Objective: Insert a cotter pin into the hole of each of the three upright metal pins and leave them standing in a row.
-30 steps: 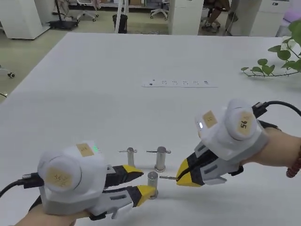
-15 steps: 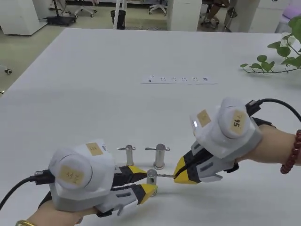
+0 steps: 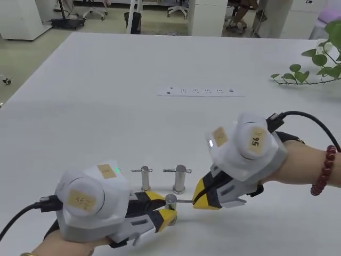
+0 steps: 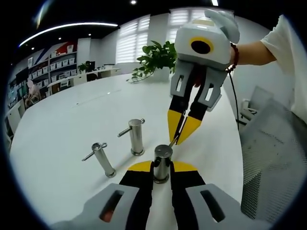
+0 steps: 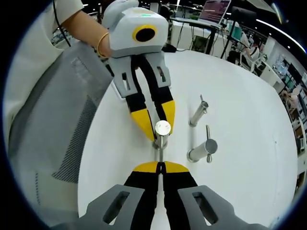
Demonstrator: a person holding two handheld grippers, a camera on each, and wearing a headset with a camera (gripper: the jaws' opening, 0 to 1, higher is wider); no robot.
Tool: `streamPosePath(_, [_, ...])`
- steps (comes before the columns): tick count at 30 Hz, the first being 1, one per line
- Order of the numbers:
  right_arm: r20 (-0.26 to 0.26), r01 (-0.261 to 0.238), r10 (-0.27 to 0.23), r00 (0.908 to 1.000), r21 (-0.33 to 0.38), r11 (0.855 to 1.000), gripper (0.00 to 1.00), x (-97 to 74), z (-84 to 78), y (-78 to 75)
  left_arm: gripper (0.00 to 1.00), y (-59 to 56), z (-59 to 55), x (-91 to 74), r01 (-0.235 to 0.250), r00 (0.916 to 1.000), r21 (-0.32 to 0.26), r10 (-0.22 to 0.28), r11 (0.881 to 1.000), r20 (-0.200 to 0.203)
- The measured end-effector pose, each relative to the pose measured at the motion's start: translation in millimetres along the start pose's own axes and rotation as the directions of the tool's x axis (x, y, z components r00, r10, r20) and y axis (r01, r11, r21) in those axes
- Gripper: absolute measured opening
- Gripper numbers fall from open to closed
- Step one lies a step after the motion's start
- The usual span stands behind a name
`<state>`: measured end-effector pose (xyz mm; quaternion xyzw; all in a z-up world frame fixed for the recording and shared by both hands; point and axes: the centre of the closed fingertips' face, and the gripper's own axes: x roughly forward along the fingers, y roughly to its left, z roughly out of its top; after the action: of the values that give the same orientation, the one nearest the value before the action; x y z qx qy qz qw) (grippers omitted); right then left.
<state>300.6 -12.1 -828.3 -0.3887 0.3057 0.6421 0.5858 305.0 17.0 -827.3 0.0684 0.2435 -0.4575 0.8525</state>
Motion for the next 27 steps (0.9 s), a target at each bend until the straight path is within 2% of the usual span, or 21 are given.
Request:
streamPosePath(13, [-0.035, 0.021, -0.022, 0.9991, -0.025, 0.999, 0.03, -3.7, 3.1, 0.5, 0.12, 0.6, -2.0, 1.7, 0.003, 1.0000, -0.027, -0.003, 1.000, 0.009])
streamPosePath(27, [0.004, 0.019, -0.019, 0.9998, -0.014, 1.000, 0.03, -2.4, 12.9, 2.9, 0.12, -1.0, -1.6, 3.3, 0.014, 0.9998, -0.032, -0.013, 0.999, 0.011])
